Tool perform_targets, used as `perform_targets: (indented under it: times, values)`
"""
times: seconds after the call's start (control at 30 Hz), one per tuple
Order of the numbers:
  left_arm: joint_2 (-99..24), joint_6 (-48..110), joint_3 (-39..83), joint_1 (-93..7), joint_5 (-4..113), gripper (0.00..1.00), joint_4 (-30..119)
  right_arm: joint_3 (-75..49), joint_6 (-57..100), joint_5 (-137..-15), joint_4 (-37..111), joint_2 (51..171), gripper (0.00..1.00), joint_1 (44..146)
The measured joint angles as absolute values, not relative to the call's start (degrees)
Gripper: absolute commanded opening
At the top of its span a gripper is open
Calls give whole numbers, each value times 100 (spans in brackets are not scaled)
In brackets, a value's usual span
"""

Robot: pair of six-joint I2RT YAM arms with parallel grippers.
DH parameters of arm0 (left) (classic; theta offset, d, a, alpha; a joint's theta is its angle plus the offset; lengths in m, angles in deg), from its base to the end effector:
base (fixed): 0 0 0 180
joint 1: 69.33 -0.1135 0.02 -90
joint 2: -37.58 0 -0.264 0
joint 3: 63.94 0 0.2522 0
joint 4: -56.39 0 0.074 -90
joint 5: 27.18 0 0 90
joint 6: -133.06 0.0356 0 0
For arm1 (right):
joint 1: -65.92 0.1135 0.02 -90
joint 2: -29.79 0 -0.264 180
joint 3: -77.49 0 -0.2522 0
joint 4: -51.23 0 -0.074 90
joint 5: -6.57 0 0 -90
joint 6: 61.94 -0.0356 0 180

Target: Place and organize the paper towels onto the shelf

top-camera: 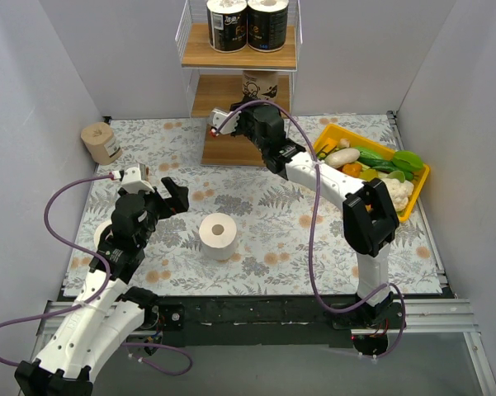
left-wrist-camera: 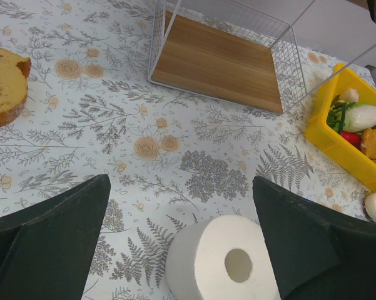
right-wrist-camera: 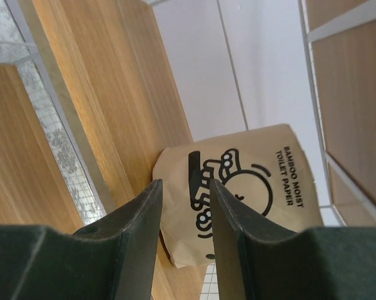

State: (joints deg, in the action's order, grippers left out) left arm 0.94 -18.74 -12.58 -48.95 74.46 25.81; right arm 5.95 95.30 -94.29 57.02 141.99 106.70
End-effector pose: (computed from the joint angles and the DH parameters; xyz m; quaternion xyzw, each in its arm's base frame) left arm 0.1495 -0.0479 0.3054 -0.3379 0.7209 -0.3332 0.5051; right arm 0.3681 0.3086 0.3454 -0.5193 0.4613 -0.2279 0.6824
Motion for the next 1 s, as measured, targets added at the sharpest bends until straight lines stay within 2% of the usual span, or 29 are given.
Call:
perform_targets:
  times: [0.67,0.9,1.0]
  values:
    - [-9,-1880,-1251,-4895,7765,98,2465,881,9170,-9658,5987,14306,44,10353]
    - [-153,-1963,-1225,-4895,7921,98,2450,-249,8840,-9584,5788,13207,47,10886]
    - [-230,-2042,-1207,-4895,8060,98,2386,-819,8332,-9647,5731,12379,58,11376]
